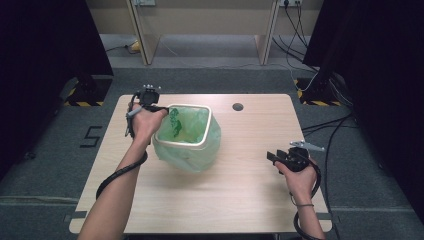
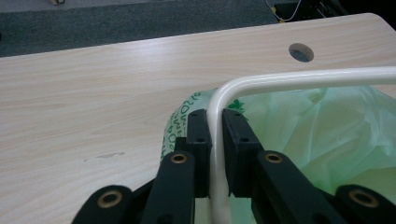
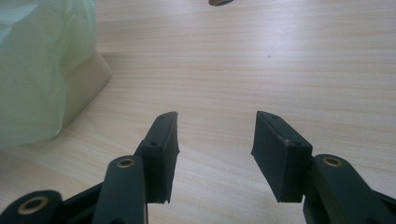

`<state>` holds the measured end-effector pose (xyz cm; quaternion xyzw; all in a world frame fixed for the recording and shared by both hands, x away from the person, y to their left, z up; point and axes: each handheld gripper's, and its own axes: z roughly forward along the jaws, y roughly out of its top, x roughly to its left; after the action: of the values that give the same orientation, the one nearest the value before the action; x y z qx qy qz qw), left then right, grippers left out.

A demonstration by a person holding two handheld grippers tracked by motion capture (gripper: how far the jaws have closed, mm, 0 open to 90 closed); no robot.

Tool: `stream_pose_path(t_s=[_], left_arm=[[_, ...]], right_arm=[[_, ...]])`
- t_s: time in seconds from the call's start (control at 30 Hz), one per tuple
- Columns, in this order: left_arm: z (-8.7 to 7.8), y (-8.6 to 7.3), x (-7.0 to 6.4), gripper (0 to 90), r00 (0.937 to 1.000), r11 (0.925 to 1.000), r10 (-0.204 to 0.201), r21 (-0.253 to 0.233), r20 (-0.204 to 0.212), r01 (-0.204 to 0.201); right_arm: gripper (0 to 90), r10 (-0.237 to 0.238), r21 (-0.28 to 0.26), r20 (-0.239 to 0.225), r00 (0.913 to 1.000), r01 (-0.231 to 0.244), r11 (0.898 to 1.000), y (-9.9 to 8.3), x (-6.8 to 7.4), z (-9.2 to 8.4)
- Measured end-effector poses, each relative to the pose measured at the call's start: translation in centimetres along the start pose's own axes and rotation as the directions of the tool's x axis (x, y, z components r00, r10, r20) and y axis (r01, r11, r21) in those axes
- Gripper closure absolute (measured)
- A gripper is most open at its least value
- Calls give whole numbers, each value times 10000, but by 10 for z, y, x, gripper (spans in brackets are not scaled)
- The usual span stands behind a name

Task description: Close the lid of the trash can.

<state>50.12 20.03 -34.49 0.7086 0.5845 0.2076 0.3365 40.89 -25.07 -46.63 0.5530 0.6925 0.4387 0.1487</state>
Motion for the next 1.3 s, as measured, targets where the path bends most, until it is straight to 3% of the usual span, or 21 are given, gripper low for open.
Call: stream_pose_path(t_s=[0.87, 1.3], left_arm=[[19, -5, -2, 812, 9994, 9995, 170, 272, -309, -162], [21, -9, 0, 790, 9998, 9999, 104, -53, -175, -105]], right_arm=[[502, -100, 129, -93, 9999, 101, 9999, 1, 4, 4], [503, -243, 40, -290, 9993, 244, 9997, 10, 16, 11]])
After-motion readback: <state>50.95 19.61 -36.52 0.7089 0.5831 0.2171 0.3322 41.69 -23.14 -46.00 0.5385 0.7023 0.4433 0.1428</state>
